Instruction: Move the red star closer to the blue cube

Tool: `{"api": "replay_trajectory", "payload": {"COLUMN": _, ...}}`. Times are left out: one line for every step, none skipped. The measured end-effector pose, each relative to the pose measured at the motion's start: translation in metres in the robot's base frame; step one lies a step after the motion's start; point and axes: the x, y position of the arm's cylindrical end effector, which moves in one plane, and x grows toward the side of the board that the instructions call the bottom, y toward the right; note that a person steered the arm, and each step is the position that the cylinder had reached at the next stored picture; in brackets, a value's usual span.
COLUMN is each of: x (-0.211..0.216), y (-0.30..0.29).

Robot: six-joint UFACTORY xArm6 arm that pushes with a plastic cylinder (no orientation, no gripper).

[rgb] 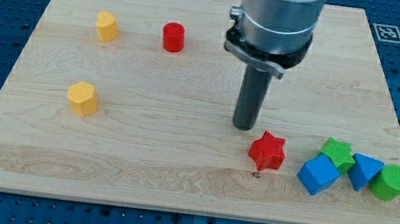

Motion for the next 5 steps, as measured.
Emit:
{"api": "replay_trajectory", "payload": {"x": 0.013, "y": -0.003}}
{"api": "replay_trajectory", "payload": {"x": 0.013, "y": 0.003}}
{"api": "replay_trajectory", "payload": {"x": 0.013, "y": 0.010}}
{"api": "replay_trajectory", "payload": {"x": 0.018, "y": 0.016}}
{"api": "replay_trajectory", "payload": {"x": 0.031, "y": 0.025}}
